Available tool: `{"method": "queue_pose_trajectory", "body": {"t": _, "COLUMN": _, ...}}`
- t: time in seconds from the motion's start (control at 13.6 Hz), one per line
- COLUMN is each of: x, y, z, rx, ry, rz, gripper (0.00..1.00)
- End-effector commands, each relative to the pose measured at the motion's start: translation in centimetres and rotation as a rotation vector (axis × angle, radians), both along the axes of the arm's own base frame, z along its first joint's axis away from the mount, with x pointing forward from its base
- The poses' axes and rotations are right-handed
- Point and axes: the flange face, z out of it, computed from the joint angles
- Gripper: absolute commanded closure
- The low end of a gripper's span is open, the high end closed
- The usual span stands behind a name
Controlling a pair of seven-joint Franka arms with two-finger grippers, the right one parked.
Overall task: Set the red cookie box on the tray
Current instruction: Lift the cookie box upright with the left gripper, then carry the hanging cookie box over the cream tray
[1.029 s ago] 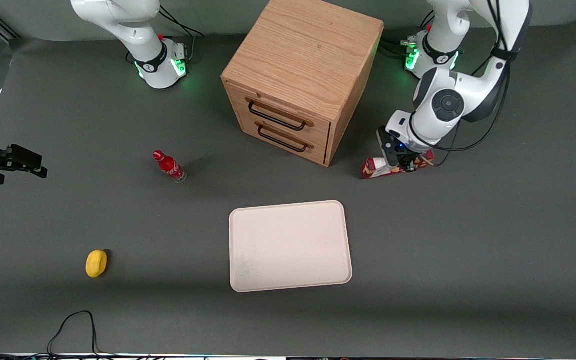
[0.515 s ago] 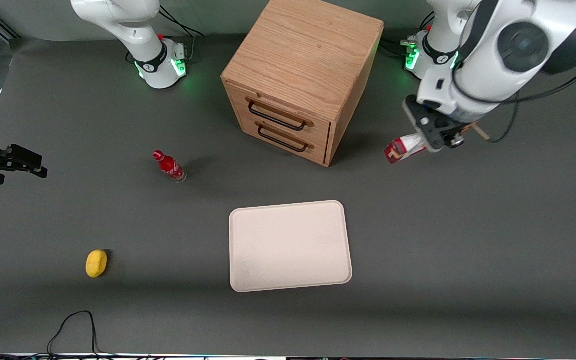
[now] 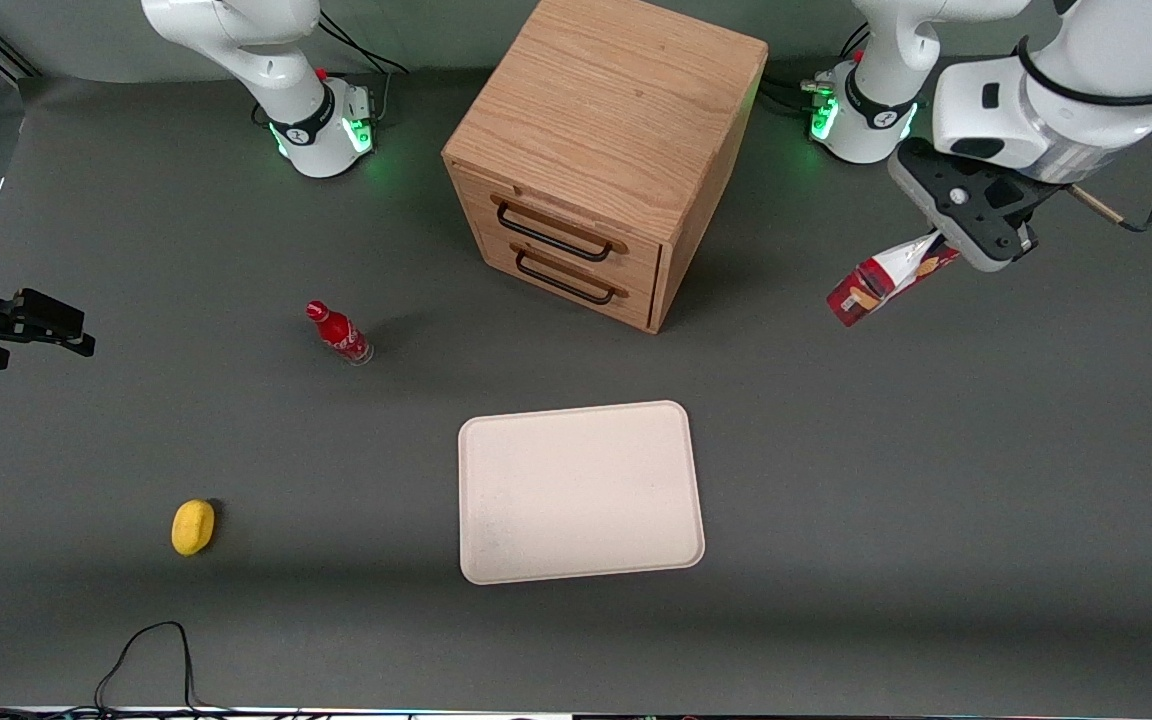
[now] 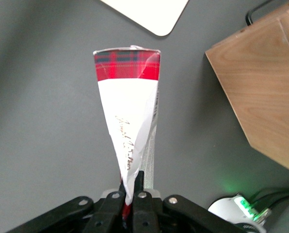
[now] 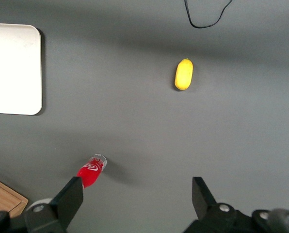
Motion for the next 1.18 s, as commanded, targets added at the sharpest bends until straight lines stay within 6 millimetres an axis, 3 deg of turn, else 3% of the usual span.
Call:
{"method": "queue_pose_trajectory", "body": {"t": 0.0, "x": 0.6, "y": -0.8, "z": 1.1, "rx": 0.013, "ry": -0.021, "rz": 0.237, "gripper": 1.0}}
{"method": "queue_pose_trajectory", "body": {"t": 0.22, "x": 3.2, "y": -3.5, "z": 0.2, "rx": 0.019, "ry": -0.021, "rz": 0.566, "gripper": 1.0}}
{"method": "queue_pose_trajectory", "body": {"t": 0.44, "x": 6.7, "y": -6.9, "z": -2.0, "rx": -0.003, "ry": -0.009, "rz": 0.749, "gripper": 1.0}}
{"method": "queue_pose_trajectory", "body": {"t": 0.51, "x": 7.6, "y": -8.6, "z": -3.1, "rx": -0.017, "ry": -0.014, "rz": 0.799, "gripper": 1.0}}
{"method": "queue_pose_trajectory", "body": {"t": 0.74, "x": 8.4, "y": -16.6, "z": -6.5, "rx": -0.058, "ry": -0.04, "rz": 0.898, "gripper": 1.0}}
{"method": "queue_pose_trajectory", "body": {"t": 0.96, "x": 10.6, "y": -23.3, "z": -11.8, "rx": -0.05, "ry": -0.058, "rz": 0.964, "gripper": 1.0}}
{"method": "queue_pose_trajectory", "body": {"t": 1.1, "x": 12.2, "y": -25.5, "z": -16.7, "rx": -0.047, "ry": -0.114, "rz": 0.963, "gripper": 1.0}}
